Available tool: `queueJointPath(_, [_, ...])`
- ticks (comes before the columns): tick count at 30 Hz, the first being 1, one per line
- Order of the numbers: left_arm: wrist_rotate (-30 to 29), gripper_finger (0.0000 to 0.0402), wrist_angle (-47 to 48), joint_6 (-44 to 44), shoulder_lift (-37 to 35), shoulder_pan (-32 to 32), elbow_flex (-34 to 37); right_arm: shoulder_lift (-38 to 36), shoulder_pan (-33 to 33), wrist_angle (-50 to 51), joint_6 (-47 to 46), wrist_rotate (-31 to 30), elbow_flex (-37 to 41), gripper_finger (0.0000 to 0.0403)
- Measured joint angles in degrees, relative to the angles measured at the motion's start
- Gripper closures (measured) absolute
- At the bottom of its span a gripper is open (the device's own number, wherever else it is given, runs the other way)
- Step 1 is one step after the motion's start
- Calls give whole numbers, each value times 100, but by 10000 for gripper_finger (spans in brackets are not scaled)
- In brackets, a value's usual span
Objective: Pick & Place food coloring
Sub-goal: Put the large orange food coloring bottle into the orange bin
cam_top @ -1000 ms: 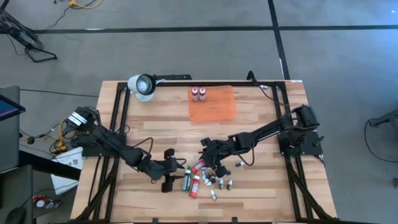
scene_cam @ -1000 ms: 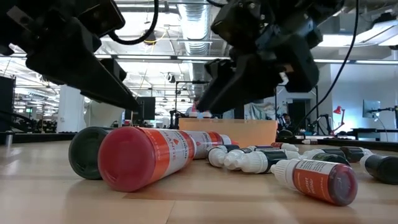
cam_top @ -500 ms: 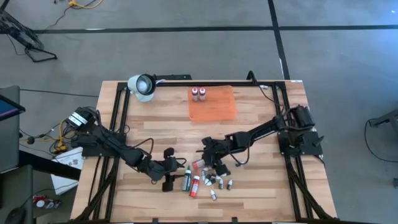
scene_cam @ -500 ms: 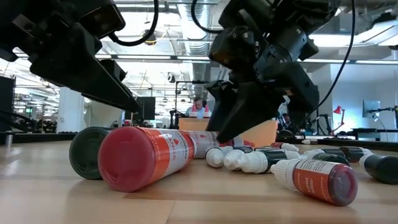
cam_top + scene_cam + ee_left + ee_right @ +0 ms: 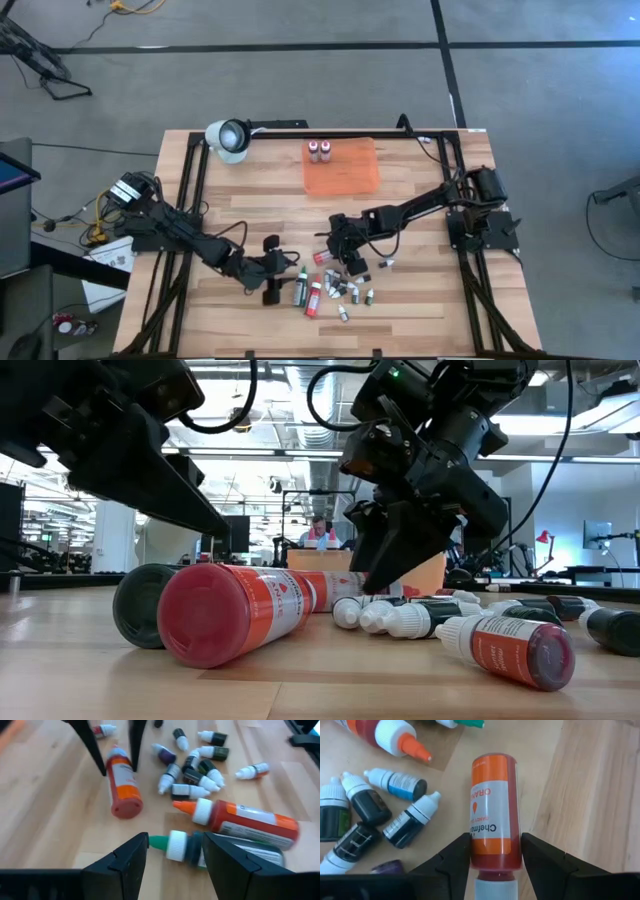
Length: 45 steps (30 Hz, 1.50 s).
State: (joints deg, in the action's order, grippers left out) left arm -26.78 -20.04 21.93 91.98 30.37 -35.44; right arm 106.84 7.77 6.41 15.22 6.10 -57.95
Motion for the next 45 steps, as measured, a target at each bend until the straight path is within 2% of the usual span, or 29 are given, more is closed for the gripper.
queueJointPath(8, [-358, 216, -504, -530, 0, -458, 4, -34, -44, -135, 11, -21, 15, 221])
queueJointPath(18, [360, 216, -377, -1085, -2, -1237, -310, -36, -150, -538, -124, -175, 15, 219])
queueJointPath(23, [620, 216, 487, -1446, -2, -1453, -739, -144, -155, -336, -123, -174, 14, 212])
queueJointPath(29, [903, 216, 1543, -2048, -2, -1644, -1440, -783, -155, 188, -162, -321, 9, 203])
queueJointPath(36, [1311, 216, 2530, -1961, -2, -1933, -2249, -1684, -174, 1770, -629, -1240, 57, 205])
queueJointPath(40, [1460, 216, 2843, -1802, -2, -2025, -2477, -2309, -188, 1918, -859, -1419, 486, 207])
queueJointPath(45, [1750, 216, 2783, -1639, 86, -2094, -2503, -3380, -179, 1387, -1028, -1631, 1364, 207])
